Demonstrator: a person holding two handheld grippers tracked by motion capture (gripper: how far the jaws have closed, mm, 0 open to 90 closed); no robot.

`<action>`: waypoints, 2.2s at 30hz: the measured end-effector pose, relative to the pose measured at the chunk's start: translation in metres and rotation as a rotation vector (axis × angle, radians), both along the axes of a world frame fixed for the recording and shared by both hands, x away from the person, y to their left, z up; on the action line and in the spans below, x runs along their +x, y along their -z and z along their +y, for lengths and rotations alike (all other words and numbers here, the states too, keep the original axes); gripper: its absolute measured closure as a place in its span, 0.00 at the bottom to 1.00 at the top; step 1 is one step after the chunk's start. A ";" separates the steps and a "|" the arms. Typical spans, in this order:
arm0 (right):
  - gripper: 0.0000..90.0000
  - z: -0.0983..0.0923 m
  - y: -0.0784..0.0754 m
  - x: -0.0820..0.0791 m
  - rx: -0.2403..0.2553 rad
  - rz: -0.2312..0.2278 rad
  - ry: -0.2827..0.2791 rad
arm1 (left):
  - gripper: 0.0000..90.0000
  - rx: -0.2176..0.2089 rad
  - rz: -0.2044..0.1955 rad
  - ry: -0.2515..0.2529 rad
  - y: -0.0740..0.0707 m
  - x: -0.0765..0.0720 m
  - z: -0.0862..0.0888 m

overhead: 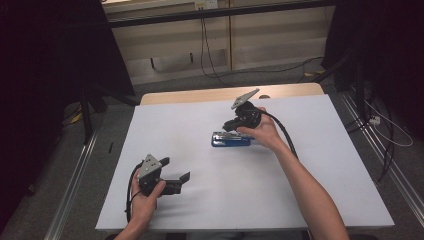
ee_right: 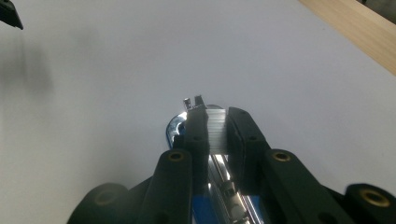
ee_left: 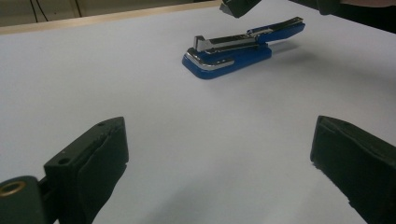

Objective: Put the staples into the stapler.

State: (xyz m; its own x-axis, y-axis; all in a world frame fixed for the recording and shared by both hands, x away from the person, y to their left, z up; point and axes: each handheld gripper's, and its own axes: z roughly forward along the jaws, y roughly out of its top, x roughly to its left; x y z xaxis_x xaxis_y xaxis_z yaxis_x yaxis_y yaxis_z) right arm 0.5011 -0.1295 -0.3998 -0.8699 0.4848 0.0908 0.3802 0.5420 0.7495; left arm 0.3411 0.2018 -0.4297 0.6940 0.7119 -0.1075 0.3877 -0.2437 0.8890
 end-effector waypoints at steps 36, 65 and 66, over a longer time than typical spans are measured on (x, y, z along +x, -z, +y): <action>0.88 0.017 0.019 0.009 -0.013 -0.090 -0.130 | 0.05 0.004 -0.003 0.004 -0.001 -0.001 0.000; 0.88 0.020 0.023 0.017 -0.067 -0.113 -0.265 | 0.05 0.003 -0.003 0.004 -0.001 -0.001 0.001; 0.88 0.019 0.024 0.018 -0.068 -0.114 -0.273 | 0.05 0.003 -0.003 0.004 -0.001 -0.001 0.001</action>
State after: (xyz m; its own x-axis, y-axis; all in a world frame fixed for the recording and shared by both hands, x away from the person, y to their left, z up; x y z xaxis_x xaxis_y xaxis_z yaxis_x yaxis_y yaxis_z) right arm 0.5187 -0.1102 -0.4233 -0.9716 0.2333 -0.0398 0.1289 0.6627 0.7377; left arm 0.3401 0.2028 -0.4285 0.6970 0.7096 -0.1035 0.3842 -0.2477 0.8894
